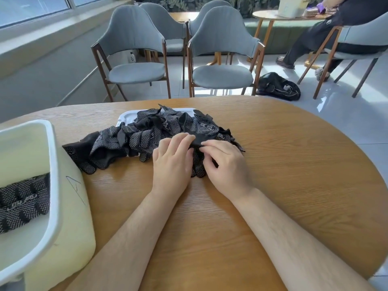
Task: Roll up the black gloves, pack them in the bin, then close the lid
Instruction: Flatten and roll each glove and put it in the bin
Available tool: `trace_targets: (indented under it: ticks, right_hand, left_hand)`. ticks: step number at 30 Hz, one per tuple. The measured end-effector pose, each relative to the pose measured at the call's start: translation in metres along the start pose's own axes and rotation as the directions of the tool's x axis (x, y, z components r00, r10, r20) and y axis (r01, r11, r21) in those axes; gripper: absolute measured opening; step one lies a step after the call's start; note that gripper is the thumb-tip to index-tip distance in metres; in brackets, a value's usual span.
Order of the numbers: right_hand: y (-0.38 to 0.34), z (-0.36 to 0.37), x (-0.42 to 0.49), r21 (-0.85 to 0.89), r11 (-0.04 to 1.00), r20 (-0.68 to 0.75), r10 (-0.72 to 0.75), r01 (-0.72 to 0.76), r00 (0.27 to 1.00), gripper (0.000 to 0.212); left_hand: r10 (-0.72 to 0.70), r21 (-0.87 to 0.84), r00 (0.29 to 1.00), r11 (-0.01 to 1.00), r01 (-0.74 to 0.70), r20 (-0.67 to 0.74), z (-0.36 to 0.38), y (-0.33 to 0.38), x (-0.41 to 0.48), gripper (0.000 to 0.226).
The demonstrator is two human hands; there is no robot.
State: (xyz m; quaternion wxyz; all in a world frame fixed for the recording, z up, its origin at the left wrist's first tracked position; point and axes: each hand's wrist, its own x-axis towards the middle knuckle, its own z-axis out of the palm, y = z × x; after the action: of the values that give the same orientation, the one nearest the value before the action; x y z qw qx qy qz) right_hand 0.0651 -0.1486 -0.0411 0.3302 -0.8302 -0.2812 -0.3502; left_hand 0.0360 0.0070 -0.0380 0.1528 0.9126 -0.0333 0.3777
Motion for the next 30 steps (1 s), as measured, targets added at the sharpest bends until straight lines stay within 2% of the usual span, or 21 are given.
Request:
trace_targets:
  ticks: [3, 6, 9, 12, 14, 17, 20, 22, 23, 25, 26, 28, 30]
  right_hand:
    - [-0.009, -0.013, -0.007, 0.04, 0.999, -0.018, -0.009, 0.01, 1.0, 0.015]
    - [-0.022, -0.027, -0.018, 0.094, 0.995, 0.0, 0.025, -0.025, 1.0, 0.016]
    - [-0.037, -0.039, -0.029, 0.224, 0.948, 0.009, 0.231, -0.227, 0.973, 0.03]
    - [-0.05, -0.047, -0.035, 0.394, 0.793, 0.008, 0.503, -0.465, 0.864, 0.031]
    - [-0.057, -0.048, -0.038, 0.449, 0.714, 0.088, 0.563, -0.537, 0.822, 0.028]
    - [-0.064, -0.049, -0.044, 0.432, 0.748, 0.139, 0.496, -0.504, 0.857, 0.024]
    - [-0.065, -0.054, -0.045, 0.364, 0.841, 0.074, 0.403, -0.401, 0.912, 0.016]
    - [-0.063, -0.061, -0.042, 0.284, 0.92, 0.046, 0.267, -0.269, 0.963, 0.018]
    - [-0.062, -0.066, -0.04, 0.237, 0.956, 0.045, 0.168, -0.174, 0.985, 0.018]
    - [-0.063, -0.076, -0.035, 0.169, 0.986, 0.065, -0.013, 0.002, 0.998, 0.018]
    - [-0.065, -0.081, -0.032, 0.166, 0.985, 0.068, -0.055, 0.043, 0.996, 0.019]
    - [-0.073, -0.089, -0.031, 0.221, 0.975, 0.067, 0.006, -0.021, 0.998, 0.026]
    - [-0.075, -0.089, -0.034, 0.309, 0.933, 0.113, 0.158, -0.186, 0.981, 0.035]
  left_hand:
    - [0.042, 0.016, 0.999, 0.999, -0.041, -0.032, -0.005, 0.001, -0.004, 0.018]
    - [0.108, -0.039, 0.994, 0.993, -0.109, -0.027, -0.013, 0.003, -0.01, 0.019]
    - [0.178, -0.144, 0.984, 0.974, -0.173, 0.025, -0.024, 0.006, -0.022, 0.016]
    - [0.189, -0.276, 0.979, 0.947, -0.163, 0.073, -0.031, 0.01, -0.031, 0.014]
    - [0.227, -0.356, 0.969, 0.918, -0.177, 0.103, -0.037, 0.016, -0.036, 0.013]
    - [0.321, -0.509, 0.932, 0.838, -0.195, 0.171, -0.051, 0.027, -0.044, 0.025]
    - [0.23, -0.593, 0.965, 0.797, -0.114, 0.124, -0.063, 0.034, -0.048, 0.025]
    - [0.137, -0.591, 0.987, 0.804, -0.062, 0.083, -0.072, 0.037, -0.046, 0.026]
    - [0.123, -0.579, 0.989, 0.814, -0.052, 0.085, -0.077, 0.038, -0.044, 0.034]
    - [0.151, -0.536, 0.981, 0.842, -0.061, 0.125, -0.085, 0.038, -0.037, 0.049]
    - [0.175, -0.502, 0.974, 0.861, -0.079, 0.147, -0.086, 0.037, -0.035, 0.046]
    - [0.199, -0.443, 0.967, 0.89, -0.111, 0.158, -0.089, 0.036, -0.032, 0.025]
    - [0.149, -0.459, 0.977, 0.886, -0.063, 0.153, -0.092, 0.036, -0.032, 0.011]
